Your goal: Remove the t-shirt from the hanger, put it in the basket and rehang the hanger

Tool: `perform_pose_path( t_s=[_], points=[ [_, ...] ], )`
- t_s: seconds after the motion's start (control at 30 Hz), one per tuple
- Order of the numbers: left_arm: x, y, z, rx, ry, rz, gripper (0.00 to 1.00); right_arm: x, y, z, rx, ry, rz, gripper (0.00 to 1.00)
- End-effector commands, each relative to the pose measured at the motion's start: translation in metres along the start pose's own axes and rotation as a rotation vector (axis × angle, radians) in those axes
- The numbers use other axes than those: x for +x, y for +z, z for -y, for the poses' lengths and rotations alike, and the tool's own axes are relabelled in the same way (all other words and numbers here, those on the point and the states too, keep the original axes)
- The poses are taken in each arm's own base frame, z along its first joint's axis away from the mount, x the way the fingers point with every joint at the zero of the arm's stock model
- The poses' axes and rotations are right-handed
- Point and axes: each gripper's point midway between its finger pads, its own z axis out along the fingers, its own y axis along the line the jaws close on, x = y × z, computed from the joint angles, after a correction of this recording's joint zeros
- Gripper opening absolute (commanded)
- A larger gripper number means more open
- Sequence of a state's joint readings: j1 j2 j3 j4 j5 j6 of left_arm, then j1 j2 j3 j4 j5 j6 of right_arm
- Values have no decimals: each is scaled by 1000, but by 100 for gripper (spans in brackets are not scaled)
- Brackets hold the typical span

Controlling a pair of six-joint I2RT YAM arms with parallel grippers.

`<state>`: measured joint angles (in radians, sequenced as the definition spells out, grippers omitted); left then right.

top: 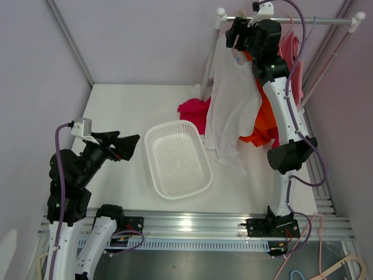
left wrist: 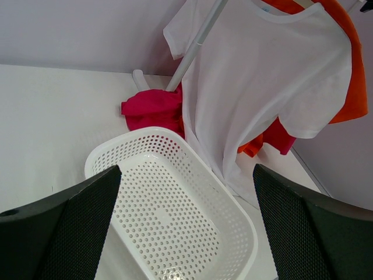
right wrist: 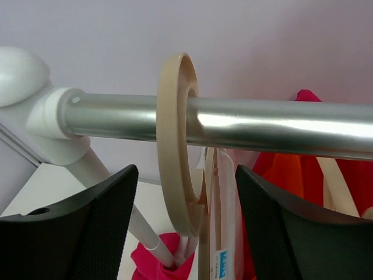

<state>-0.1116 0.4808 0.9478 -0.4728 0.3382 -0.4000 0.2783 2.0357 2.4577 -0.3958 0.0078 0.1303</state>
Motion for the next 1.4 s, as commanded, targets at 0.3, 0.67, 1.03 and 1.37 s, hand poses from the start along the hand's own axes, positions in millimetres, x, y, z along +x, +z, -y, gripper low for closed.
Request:
perform_pose_path(
  t_s=[0.3, 0.67, 1.03, 1.37],
  points=[
    [-6, 3, -3, -9, 18, 32, 99, -13, 1, -2, 103, -59, 63, 66],
    [0, 3, -4, -5, 16, 21, 99, -23, -21, 9, 185, -75, 53, 62],
    [0, 1, -4, -8, 25, 25, 100, -25, -22, 9, 166, -60, 56, 43],
    [2, 0, -7, -19, 28, 20, 100, -16, -12, 14, 141, -14, 32, 29]
  ],
)
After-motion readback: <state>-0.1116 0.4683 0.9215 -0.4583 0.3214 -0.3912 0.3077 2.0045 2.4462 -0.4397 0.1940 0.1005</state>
